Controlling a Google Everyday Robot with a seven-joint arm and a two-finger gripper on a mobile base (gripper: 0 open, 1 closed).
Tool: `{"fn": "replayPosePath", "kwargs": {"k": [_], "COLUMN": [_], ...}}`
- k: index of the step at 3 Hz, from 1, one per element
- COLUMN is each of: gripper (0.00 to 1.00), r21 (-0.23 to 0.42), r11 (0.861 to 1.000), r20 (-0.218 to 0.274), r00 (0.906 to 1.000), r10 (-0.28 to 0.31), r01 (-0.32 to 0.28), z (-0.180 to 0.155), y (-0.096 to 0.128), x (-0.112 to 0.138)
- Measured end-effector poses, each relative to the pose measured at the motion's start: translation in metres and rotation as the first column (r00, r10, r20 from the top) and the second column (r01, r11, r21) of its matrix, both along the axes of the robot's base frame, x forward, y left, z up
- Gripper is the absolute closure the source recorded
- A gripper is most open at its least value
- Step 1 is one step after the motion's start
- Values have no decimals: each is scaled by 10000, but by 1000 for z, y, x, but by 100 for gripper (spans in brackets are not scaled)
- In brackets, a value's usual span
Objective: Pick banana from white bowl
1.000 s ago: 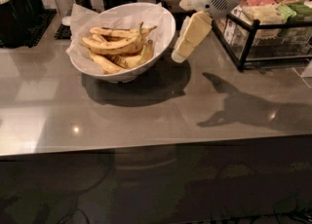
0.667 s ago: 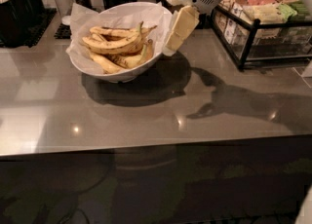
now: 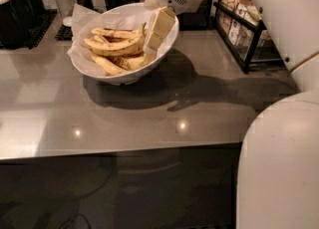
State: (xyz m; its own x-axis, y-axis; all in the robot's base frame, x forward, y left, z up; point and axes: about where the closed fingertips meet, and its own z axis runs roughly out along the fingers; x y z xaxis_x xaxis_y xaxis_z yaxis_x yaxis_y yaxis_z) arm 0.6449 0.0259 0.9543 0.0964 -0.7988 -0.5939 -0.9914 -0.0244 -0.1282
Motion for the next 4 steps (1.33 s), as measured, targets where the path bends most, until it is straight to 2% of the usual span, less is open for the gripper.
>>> {"fn": "replayPosePath", "kwargs": {"k": [1, 2, 3, 4], "gripper": [0, 13, 9, 9], "r21": [0, 45, 46, 168], "r11": [10000, 9999, 9997, 9992], "r20": [0, 92, 305, 311], "r00": [10000, 9999, 9993, 9989], "r10": [0, 99, 223, 345], "r01": [0, -99, -225, -350], "z": [0, -2, 1, 0], "y": [0, 10, 20, 33], "x": [0, 0, -6, -7]}}
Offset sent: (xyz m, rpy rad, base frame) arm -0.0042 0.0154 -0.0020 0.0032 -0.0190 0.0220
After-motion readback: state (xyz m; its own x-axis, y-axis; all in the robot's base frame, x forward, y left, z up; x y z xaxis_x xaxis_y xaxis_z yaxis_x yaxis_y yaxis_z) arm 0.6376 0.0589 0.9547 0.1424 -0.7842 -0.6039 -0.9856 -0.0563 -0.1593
